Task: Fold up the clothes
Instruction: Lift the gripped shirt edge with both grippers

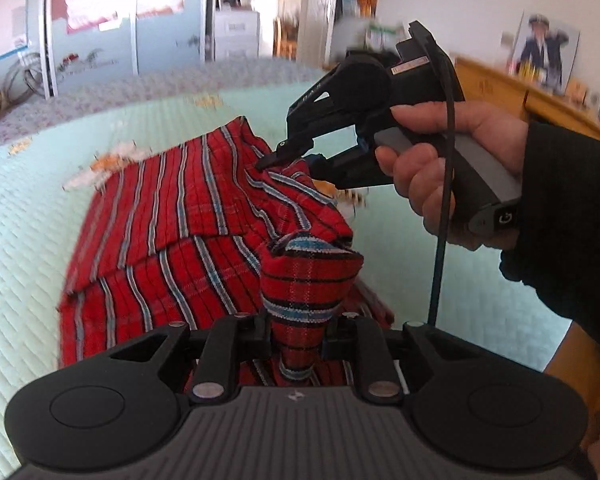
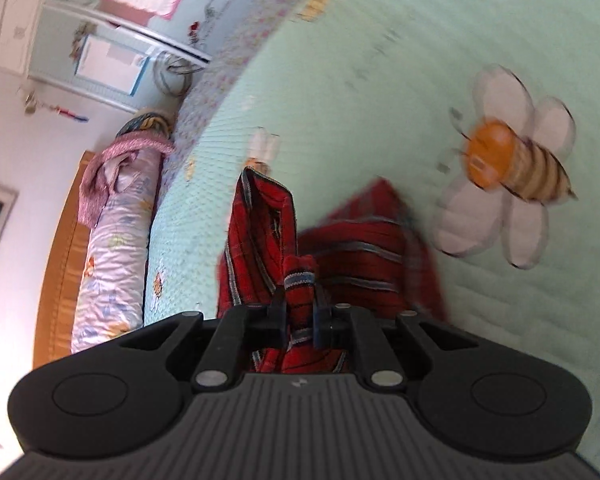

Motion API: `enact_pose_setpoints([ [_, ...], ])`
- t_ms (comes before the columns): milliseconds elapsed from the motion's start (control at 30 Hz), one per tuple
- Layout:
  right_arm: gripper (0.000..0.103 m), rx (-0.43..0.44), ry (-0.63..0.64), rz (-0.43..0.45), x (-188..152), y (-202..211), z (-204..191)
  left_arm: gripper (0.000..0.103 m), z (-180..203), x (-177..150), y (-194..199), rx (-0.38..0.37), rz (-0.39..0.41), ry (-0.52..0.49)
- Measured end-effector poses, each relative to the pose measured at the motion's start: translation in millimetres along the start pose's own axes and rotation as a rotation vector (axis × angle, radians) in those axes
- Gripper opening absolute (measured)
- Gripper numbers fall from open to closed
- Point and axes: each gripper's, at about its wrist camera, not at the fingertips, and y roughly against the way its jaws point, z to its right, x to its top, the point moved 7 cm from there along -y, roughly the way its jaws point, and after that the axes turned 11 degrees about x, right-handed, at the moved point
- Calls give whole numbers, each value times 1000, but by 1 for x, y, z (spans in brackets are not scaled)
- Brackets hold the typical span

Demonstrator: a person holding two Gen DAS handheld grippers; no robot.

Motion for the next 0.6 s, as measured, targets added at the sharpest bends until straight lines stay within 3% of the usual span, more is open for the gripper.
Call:
enact_pose_setpoints([
  [167, 12, 59, -96, 14, -5, 2, 41, 21, 11, -2, -10, 31, -29, -74],
  [400, 12, 88, -101, 18, 6, 1, 47, 24, 33, -7, -9, 70, -58, -144],
  [533, 15, 91, -129, 2, 4, -4, 71, 42, 43, -16, -13, 67, -68, -175],
  [600, 30, 137, -172, 4, 2, 3, 75, 52, 41, -16, -7, 56, -58, -166],
])
